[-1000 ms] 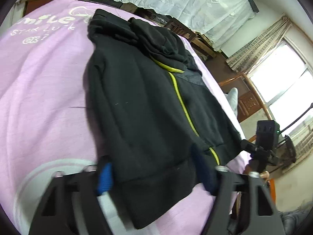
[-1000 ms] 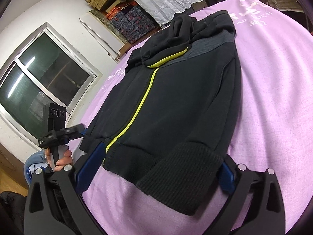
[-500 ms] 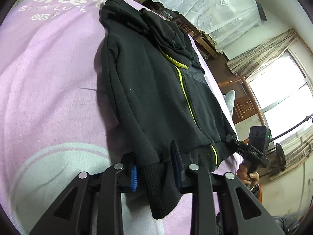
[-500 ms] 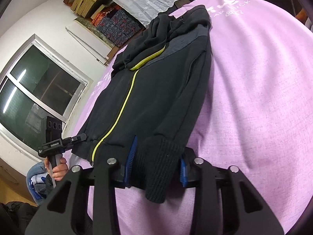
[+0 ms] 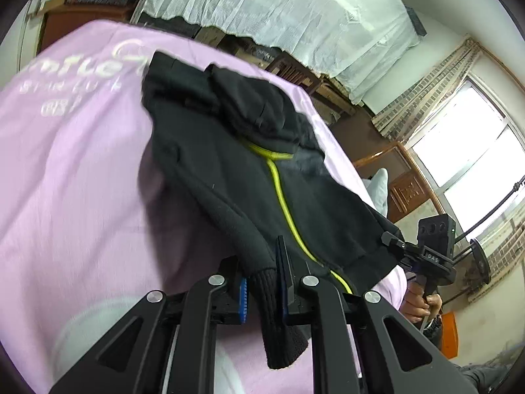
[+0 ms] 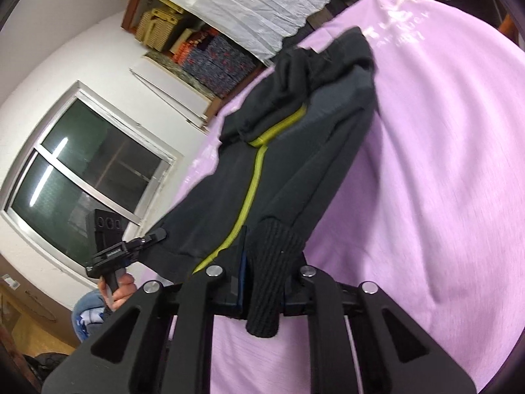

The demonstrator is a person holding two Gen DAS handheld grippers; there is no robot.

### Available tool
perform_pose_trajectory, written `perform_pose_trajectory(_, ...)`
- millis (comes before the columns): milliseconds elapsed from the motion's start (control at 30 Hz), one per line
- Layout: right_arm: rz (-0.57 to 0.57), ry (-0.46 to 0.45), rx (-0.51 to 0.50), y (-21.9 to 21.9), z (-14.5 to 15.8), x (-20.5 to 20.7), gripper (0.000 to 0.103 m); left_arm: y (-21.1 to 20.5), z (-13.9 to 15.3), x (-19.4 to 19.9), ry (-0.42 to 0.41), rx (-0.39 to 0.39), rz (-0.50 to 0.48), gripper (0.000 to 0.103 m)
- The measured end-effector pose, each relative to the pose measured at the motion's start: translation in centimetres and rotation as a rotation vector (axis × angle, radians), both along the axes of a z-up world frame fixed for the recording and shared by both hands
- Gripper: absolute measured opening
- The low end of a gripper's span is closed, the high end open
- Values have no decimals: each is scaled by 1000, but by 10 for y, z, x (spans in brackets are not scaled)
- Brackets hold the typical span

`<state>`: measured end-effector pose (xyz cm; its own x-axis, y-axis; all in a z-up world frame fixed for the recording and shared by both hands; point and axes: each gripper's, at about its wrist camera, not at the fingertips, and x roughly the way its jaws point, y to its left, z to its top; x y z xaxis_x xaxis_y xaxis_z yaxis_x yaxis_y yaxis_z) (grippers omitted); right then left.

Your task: Fold large clothes

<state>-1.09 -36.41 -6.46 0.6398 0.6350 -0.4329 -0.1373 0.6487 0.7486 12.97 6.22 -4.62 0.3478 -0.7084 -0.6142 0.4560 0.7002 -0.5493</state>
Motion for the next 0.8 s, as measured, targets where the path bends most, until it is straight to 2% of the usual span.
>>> perform_pose_trajectory(133,12,-39,49,-6,21,19,12,-6,19,14,-38,-14,10,14)
perform_pose_trajectory(267,21,-69,47,-7,42,45,12,-14,35,38,-56,-17,26,14)
perform_pose_trajectory(500,2,-102,57,-15,76,125,12,-27,60,106,-73,-31,70,14)
perform_pose_trajectory(667,-54,-57,106,-33,74,208,12,-40,68,164,-74,-25,111,14)
perform_pose_trajectory(800,-93,5,150,-45,50,269,12,-50,54,217,-42,-18,140,15)
